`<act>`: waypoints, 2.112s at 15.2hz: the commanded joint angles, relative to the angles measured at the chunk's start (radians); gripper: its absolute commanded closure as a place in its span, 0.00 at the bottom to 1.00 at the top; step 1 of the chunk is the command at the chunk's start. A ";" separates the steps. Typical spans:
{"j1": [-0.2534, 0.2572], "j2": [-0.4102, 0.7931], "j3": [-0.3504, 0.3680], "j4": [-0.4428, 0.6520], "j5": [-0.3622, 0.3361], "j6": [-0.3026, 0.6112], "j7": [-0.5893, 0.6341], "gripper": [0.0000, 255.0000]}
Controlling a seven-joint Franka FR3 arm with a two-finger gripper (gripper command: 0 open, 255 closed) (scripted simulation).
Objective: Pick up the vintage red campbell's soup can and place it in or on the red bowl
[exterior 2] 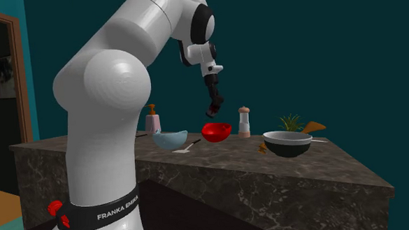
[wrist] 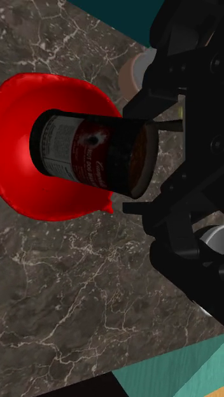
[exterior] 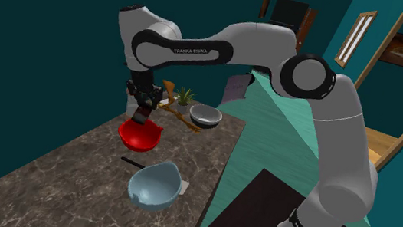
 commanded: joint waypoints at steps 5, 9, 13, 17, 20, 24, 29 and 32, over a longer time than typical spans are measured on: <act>-0.006 0.023 -0.008 -0.043 -0.014 0.059 0.017 1.00; -0.012 0.034 -0.013 -0.080 -0.022 0.103 0.032 1.00; -0.016 0.049 -0.019 -0.112 -0.033 0.144 0.046 1.00; -0.016 0.051 -0.020 -0.117 -0.035 0.151 0.049 1.00; -0.016 0.051 -0.020 -0.117 -0.035 0.151 0.049 1.00; -0.016 0.051 -0.020 -0.117 -0.035 0.151 0.049 0.00; 0.000 0.042 -0.014 -0.064 -0.024 0.093 0.037 0.00; 0.019 0.039 -0.010 -0.008 -0.017 0.039 0.026 0.00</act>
